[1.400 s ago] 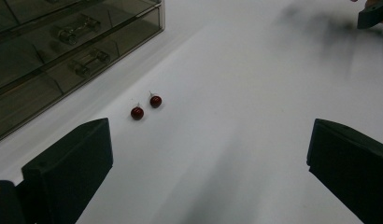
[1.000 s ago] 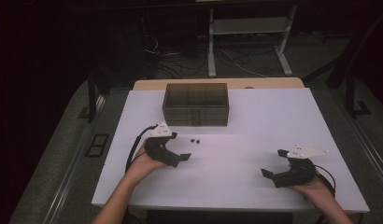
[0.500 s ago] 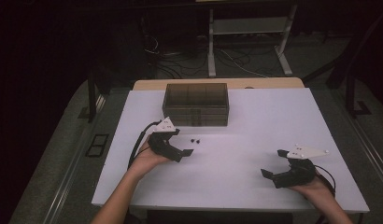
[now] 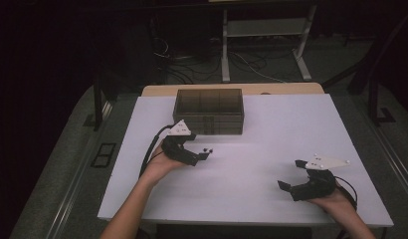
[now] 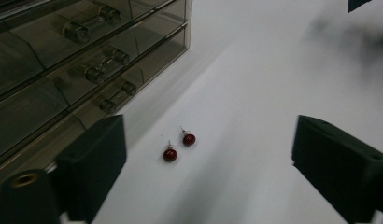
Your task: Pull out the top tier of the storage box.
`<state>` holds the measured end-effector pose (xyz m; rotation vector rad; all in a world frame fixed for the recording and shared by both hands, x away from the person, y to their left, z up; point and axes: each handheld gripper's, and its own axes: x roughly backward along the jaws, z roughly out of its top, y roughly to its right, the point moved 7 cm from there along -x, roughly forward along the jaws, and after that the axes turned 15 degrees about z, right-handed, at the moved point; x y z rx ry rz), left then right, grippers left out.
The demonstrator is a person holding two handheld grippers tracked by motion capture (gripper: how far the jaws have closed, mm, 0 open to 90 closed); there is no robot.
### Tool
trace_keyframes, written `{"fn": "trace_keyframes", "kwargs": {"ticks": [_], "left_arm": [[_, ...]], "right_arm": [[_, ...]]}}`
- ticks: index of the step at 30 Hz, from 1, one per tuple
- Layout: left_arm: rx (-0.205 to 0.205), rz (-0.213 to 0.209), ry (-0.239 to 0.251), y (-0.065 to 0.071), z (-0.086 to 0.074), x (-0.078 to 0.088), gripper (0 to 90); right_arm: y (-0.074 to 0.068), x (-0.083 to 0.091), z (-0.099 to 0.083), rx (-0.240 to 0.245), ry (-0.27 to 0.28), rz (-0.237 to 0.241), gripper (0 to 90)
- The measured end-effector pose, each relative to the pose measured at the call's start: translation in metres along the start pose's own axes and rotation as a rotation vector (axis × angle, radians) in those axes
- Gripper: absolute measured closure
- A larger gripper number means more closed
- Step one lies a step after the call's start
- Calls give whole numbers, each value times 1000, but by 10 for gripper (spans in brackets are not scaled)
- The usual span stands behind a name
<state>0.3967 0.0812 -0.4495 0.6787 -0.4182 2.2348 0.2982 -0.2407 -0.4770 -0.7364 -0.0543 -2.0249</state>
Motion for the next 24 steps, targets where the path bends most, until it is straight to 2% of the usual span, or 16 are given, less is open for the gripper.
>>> {"fn": "trace_keyframes", "kwargs": {"ticks": [8, 12, 16, 20, 24], "left_arm": [[4, 33, -12, -5, -4, -12, 171], [32, 30, -5, -8, -5, -16, 233], [43, 45, -1, -12, -5, -20, 340], [61, 56, 11, -13, -5, -23, 398], [64, 54, 2, -13, -7, -26, 469]], "right_arm": [[0, -1, 0, 12, -2, 1, 4], [-1, -2, -1, 17, -12, 7, 4], [-2, -4, -1, 23, -18, 11, 4], [-2, -4, -2, 24, -19, 11, 4], [-2, -4, -2, 26, -21, 13, 4]]}}
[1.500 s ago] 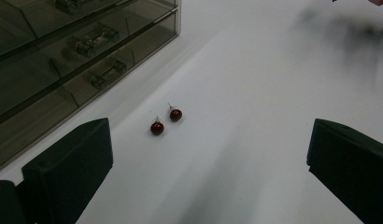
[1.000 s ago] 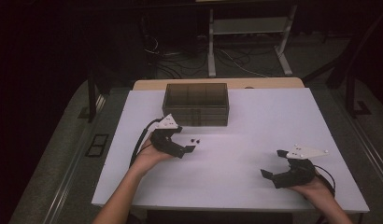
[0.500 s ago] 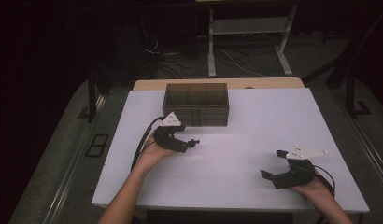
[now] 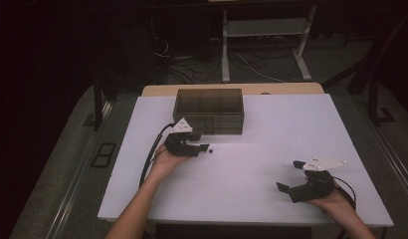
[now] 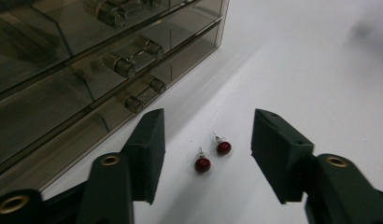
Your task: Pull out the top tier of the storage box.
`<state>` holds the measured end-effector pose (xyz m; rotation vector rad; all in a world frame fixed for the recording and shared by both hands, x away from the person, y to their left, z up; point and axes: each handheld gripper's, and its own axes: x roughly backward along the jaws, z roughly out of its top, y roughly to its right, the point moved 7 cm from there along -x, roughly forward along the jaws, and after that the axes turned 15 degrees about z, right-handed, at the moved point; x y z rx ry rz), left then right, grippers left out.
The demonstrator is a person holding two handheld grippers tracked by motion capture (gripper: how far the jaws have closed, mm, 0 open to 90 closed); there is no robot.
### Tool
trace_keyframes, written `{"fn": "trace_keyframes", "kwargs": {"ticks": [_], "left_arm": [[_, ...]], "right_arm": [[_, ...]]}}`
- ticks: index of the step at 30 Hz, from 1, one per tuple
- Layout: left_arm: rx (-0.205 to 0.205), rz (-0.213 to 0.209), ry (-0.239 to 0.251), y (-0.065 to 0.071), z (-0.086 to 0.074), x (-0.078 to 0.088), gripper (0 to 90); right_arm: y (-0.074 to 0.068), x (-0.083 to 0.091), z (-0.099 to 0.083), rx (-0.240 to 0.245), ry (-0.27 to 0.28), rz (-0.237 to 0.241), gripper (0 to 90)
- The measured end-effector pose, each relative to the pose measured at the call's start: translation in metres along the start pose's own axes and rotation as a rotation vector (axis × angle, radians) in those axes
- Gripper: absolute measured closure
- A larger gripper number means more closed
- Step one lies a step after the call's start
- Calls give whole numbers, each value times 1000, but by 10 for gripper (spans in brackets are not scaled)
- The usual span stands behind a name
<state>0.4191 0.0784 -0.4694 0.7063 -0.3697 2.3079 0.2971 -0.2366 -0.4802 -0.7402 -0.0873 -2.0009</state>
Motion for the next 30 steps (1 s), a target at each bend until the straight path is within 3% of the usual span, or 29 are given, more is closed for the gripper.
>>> {"fn": "trace_keyframes", "kwargs": {"ticks": [16, 18, 30], "left_arm": [[-15, 12, -59, 4, -11, -17, 660], [-31, 11, -70, 4, -13, -18, 670], [-31, 3, -100, 4, -19, -24, 746]], "right_arm": [[-1, -1, 0, 1, -4, 5, 4], [-1, -1, 0, 2, -4, 5, 4], [-1, -1, -1, 3, -8, 6, 4]]}}
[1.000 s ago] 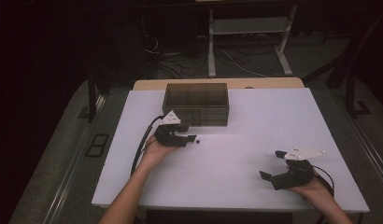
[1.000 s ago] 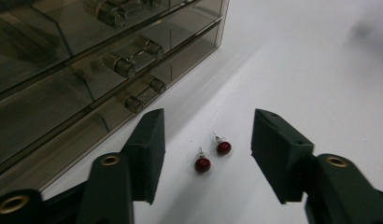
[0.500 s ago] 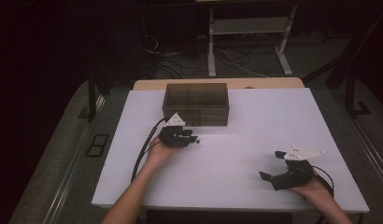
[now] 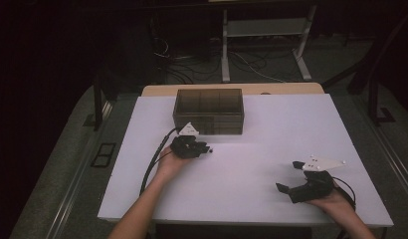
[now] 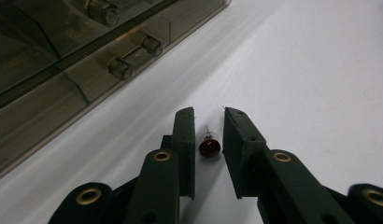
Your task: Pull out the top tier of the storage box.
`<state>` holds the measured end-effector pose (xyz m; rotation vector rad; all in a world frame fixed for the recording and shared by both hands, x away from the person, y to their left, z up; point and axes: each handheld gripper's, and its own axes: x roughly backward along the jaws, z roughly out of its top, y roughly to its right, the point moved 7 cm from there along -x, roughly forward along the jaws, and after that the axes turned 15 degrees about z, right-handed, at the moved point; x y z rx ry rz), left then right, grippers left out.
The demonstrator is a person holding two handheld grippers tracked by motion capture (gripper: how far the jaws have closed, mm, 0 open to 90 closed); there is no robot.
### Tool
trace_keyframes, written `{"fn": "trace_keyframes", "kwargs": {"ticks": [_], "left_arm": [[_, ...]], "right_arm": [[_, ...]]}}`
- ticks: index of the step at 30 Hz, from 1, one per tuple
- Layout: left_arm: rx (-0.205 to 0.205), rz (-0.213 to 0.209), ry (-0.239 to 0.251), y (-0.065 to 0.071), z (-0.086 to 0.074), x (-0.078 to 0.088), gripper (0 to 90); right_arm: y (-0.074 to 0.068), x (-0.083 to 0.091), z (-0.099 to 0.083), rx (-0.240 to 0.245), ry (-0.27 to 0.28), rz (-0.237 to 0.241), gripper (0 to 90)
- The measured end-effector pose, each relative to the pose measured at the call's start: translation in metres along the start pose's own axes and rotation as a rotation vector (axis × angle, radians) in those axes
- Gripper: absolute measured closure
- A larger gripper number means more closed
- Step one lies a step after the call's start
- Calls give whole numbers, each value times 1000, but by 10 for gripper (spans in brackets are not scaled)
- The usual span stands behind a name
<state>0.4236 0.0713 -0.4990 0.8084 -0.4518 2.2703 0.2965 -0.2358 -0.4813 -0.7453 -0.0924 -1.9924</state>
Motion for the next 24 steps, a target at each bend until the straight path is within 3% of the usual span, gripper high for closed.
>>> {"fn": "trace_keyframes", "kwargs": {"ticks": [6, 13, 17, 21, 24], "left_arm": [[-14, 2, 0, -1, -2, -2, 783], [2, -8, 7, 0, -1, 1, 790], [12, -6, -6, 1, -1, 10, 790], [43, -9, 12, 4, 0, 22, 790], [35, -12, 6, 8, -2, 32, 790]], "right_arm": [[0, 0, 0, 0, -1, 0, 4], [0, 0, 0, 0, -2, 2, 4], [0, 0, 0, 0, 0, 2, 4], [0, 0, 0, -5, 1, 4, 4], [0, 1, 0, -4, 2, 4, 4]]}}
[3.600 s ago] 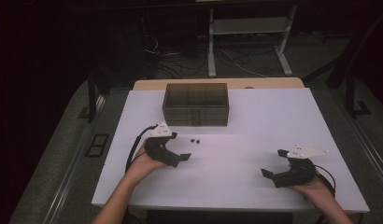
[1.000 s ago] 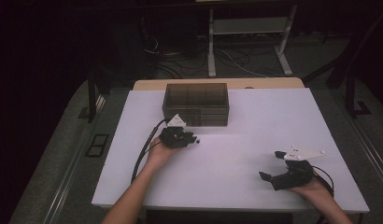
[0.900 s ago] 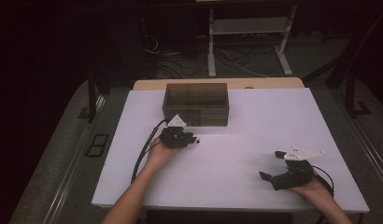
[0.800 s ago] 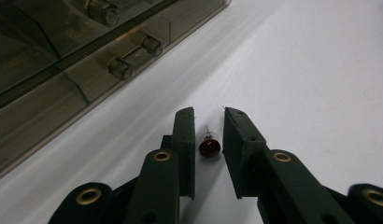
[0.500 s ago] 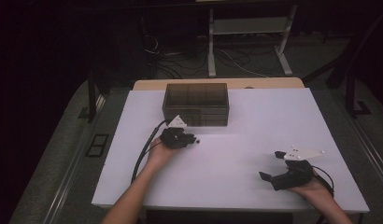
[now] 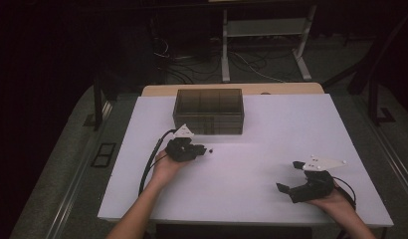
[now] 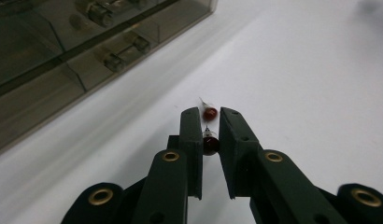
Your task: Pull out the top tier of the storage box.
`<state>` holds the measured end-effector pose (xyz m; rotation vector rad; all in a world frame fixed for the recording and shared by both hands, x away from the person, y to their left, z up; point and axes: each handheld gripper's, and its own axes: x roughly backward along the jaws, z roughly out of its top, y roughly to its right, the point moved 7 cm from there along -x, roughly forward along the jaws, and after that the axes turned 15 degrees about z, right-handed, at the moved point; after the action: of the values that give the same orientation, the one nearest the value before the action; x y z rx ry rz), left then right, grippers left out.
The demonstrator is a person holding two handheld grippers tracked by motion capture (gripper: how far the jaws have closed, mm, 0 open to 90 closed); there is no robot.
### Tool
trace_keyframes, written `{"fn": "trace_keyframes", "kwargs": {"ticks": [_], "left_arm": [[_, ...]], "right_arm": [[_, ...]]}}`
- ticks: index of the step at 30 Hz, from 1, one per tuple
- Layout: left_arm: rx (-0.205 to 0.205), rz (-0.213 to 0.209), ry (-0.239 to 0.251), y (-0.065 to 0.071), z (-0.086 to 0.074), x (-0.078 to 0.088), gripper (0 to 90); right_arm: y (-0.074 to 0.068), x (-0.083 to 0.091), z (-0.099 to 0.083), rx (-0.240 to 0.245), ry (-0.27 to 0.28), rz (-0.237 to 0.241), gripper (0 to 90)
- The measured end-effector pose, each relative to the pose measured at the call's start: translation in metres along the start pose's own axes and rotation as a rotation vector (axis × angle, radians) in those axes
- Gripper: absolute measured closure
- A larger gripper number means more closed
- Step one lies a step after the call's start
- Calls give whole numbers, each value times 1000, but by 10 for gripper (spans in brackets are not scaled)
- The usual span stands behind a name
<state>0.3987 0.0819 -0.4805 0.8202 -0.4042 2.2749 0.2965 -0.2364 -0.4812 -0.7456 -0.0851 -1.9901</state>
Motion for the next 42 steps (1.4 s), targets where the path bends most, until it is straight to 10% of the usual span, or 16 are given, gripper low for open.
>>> {"fn": "trace_keyframes", "kwargs": {"ticks": [21, 42], "left_arm": [[-25, -43, 3, 50, -33, 41, 789], [-68, -73, -47, 67, -44, 30, 785]], "right_arm": [[0, -2, 0, 2, -4, -4, 4], [-1, -2, -1, 8, -11, -4, 4]]}}
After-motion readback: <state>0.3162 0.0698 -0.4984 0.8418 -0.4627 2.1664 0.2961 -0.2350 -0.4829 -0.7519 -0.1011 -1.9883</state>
